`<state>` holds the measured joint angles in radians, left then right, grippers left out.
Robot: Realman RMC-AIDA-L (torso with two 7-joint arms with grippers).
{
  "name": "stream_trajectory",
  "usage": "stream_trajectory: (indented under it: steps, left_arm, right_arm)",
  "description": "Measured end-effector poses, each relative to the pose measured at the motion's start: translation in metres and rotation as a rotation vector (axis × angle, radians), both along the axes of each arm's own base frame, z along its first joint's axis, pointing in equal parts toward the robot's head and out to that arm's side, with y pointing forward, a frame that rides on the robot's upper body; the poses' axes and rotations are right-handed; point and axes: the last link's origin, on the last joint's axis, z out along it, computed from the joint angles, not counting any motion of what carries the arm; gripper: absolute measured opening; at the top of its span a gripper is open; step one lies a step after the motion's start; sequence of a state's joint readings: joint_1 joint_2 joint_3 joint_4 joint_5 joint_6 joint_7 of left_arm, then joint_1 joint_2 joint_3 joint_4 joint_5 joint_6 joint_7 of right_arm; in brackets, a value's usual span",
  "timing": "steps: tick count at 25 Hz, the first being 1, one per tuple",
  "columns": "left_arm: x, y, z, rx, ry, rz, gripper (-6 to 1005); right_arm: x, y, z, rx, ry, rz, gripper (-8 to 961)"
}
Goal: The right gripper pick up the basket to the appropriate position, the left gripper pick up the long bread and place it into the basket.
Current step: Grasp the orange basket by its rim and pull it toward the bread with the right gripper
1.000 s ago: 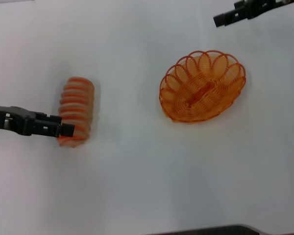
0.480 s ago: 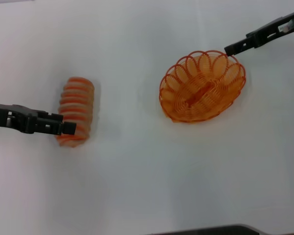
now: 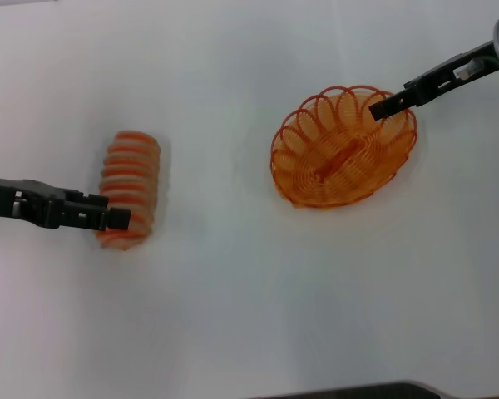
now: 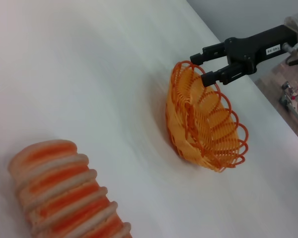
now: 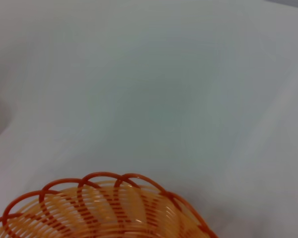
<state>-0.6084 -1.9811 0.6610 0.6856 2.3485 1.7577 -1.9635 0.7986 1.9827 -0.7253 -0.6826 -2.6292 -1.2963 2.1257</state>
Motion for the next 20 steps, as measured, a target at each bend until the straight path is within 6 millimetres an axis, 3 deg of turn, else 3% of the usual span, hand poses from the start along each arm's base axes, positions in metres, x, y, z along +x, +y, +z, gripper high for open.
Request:
stream_trajectory:
  steps: [6,16,20]
  left_arm:
    - [0.0,0.0,-0.001,0.002,0.001,0.002,781]
    - [0.001,0.001,-0.003,-0.003,0.002,0.005,782]
    - [0.002,0.001,-0.004,-0.006,0.001,0.003,782]
  right_arm:
    - [-0.001,-0.001,-0.007,-0.012,-0.005,0.005,857]
    - [-0.004,-0.002,-0.014,-0.034,-0.003,0.006,414]
    - [-0.003,-0.003,-0.015,-0.038,-0.001,0.003,328]
